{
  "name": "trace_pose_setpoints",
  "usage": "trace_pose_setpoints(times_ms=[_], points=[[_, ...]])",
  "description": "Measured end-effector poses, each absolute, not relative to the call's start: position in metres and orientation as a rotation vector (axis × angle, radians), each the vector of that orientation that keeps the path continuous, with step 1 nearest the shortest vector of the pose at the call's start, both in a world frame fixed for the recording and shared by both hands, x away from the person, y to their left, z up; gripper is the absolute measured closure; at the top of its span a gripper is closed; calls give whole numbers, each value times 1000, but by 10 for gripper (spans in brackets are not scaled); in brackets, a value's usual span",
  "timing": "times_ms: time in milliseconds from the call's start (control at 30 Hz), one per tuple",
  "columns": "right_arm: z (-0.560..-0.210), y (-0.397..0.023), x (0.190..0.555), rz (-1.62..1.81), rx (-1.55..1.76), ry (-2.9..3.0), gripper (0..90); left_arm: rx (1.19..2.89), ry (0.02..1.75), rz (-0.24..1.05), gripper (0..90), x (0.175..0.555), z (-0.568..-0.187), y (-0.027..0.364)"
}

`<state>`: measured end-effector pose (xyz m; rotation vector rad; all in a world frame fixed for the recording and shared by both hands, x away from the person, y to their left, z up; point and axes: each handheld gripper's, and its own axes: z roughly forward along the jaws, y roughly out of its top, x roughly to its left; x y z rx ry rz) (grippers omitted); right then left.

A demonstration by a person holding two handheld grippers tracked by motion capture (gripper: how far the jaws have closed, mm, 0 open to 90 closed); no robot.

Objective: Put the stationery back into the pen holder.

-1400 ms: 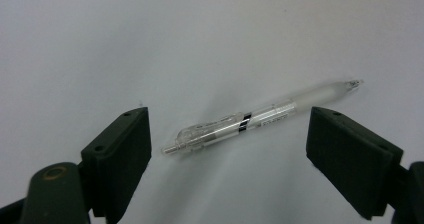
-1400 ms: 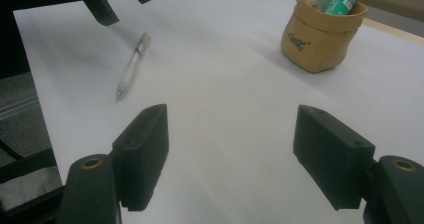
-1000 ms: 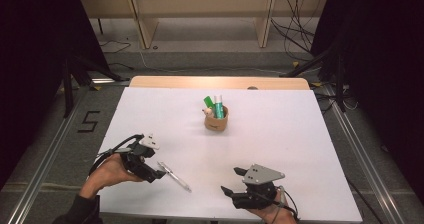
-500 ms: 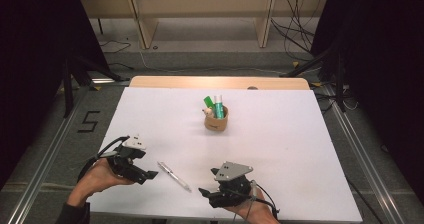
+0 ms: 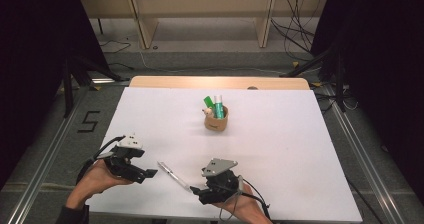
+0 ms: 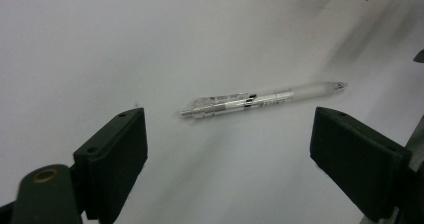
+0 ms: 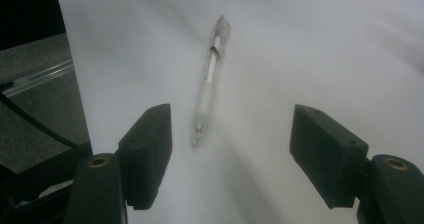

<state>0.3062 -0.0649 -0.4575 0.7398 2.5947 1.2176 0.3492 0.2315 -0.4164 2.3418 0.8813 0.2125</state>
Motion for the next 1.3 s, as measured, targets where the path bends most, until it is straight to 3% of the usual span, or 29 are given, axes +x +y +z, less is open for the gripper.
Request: trace_pose_setpoints(times_ms=[700, 1300], points=[[-475, -25, 321, 1112, 759, 2701, 475, 2338, 882, 231, 143, 350, -412, 234], [-485, -14, 324, 1025, 770, 2746, 684, 2345, 867, 201, 143, 350, -416, 229]])
